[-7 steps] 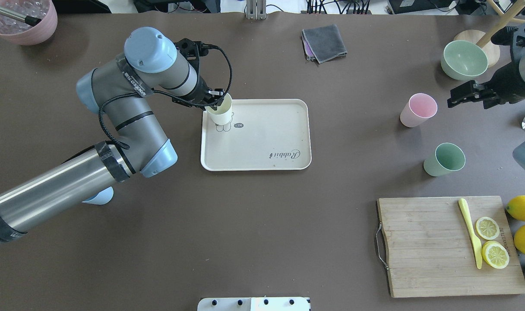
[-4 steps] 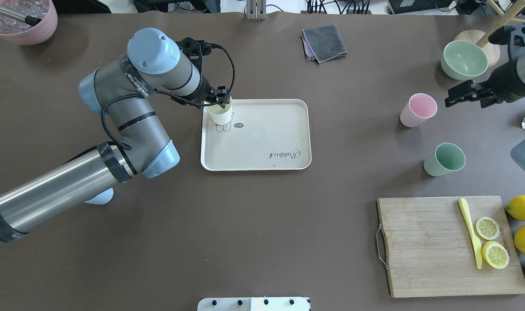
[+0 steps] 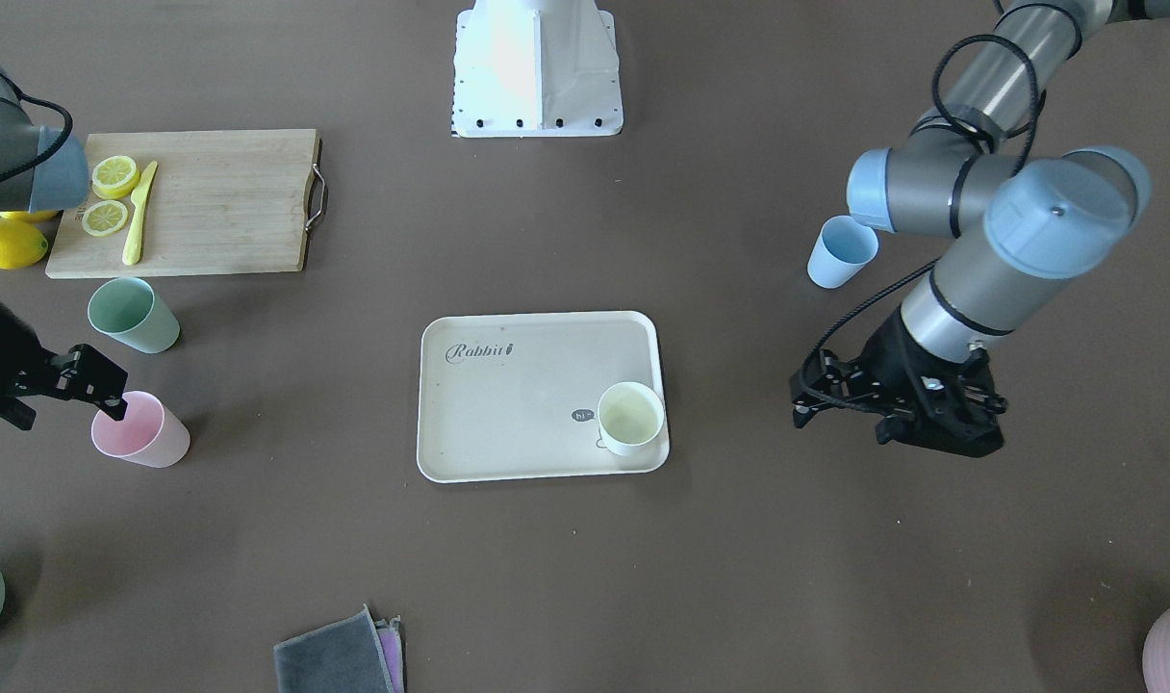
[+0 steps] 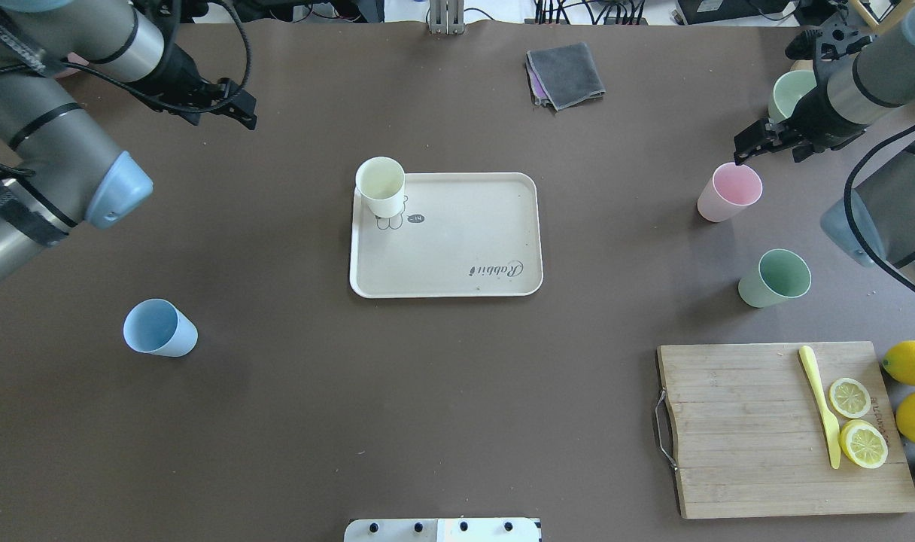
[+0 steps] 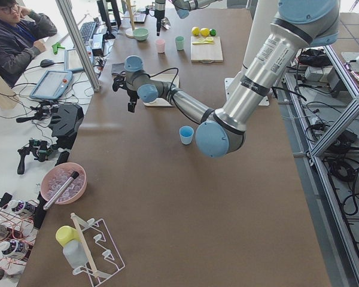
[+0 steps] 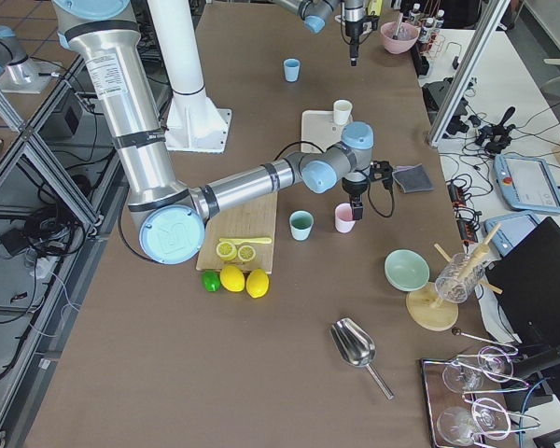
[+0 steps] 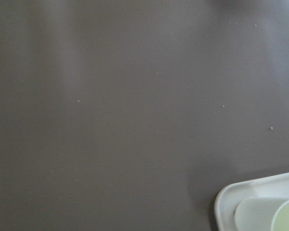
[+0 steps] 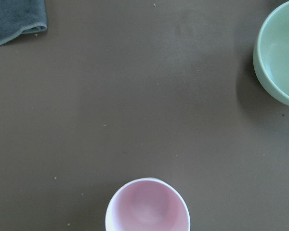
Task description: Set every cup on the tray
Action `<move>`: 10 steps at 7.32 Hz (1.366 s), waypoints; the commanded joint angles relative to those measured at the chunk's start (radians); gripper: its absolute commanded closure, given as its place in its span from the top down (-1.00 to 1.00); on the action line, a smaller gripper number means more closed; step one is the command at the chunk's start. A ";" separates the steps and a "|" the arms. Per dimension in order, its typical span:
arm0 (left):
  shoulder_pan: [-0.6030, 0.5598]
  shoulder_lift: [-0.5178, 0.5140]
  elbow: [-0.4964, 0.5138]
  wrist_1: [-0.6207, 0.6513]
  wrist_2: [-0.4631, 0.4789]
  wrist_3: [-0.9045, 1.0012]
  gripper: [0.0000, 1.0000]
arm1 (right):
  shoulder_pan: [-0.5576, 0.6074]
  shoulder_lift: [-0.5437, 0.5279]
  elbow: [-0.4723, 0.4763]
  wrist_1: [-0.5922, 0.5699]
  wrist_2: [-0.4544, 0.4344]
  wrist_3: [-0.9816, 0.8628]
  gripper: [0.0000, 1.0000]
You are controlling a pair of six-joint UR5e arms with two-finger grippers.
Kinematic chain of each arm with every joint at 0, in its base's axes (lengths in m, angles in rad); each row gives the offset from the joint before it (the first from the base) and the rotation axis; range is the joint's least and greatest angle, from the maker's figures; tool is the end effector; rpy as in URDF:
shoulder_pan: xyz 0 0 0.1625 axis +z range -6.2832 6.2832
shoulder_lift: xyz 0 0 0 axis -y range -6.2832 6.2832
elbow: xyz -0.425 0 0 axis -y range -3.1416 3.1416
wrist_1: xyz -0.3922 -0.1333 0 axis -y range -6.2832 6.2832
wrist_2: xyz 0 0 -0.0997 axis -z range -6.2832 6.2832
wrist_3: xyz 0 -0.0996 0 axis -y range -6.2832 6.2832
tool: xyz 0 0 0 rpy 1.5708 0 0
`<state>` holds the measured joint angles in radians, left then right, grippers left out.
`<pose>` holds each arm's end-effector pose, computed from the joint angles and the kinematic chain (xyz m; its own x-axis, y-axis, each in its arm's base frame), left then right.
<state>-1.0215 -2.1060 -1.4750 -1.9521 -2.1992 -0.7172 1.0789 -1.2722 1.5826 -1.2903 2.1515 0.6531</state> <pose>0.3010 -0.6349 0.3432 0.5847 0.2126 -0.7829 0.0377 0.9569 0.2880 -0.2271 -0.5904 0.4625 0.7090 -0.0828 0.7004 -0.0486 0.9850 0.1656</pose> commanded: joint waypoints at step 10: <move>-0.035 0.050 -0.007 -0.001 -0.017 0.091 0.96 | -0.108 0.101 -0.038 -0.003 -0.084 0.171 -1.00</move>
<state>-1.0578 -2.0555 -1.4821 -1.9527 -2.2154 -0.6246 0.9862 -1.2216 1.5427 -1.2914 2.0641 0.7241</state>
